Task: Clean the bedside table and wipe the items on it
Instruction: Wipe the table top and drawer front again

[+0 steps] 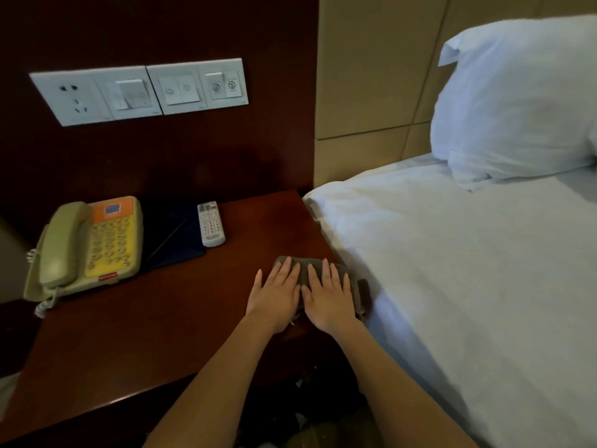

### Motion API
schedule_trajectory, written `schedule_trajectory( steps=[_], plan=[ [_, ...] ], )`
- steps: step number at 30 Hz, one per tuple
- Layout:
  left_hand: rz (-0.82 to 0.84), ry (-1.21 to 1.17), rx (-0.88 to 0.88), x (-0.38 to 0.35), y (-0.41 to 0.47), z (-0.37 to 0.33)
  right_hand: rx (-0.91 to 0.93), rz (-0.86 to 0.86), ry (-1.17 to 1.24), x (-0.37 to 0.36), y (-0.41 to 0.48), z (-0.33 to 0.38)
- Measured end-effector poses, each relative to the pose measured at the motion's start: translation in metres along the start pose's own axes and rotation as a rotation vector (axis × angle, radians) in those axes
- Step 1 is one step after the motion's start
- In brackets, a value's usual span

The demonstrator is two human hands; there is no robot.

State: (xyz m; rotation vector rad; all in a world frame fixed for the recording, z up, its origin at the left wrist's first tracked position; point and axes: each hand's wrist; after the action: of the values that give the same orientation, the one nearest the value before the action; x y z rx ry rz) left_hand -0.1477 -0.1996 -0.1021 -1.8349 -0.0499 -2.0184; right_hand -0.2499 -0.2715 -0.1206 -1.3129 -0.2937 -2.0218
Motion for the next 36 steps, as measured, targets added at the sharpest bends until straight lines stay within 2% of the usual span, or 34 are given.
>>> schedule_trajectory(
  steps=[3, 8, 22, 29, 36],
  plan=[
    [-0.054, -0.105, 0.079, -0.002, 0.022, 0.019, 0.051, 0.032, -0.064, 0.004, 0.035, 0.009],
    [-0.090, -0.132, 0.150, 0.001, 0.071, 0.047, 0.110, 0.051, -0.088, 0.015, 0.097, 0.022],
    [-0.089, -0.005, 0.252, 0.023, 0.205, 0.111, 0.163, -0.020, -0.130, 0.024, 0.251, 0.044],
    [-0.074, -0.004, 0.258, 0.024, 0.204, 0.112, 0.149, 0.004, -0.138, 0.025, 0.254, 0.045],
    [0.012, 0.076, 0.242, 0.021, 0.139, 0.085, 0.165, 0.036, -0.149, 0.016, 0.184, 0.040]
  ],
)
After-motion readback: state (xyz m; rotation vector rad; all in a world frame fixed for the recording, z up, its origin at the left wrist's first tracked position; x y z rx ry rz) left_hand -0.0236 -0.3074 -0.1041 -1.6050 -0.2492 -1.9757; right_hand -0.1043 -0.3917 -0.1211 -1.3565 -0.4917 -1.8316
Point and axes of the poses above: each hand's wrist, its own y-axis towards the middle knuckle, its own x-axis out of the back of the hand, z = x × y, and after that the axes turned 10 degrees about y, right-handed
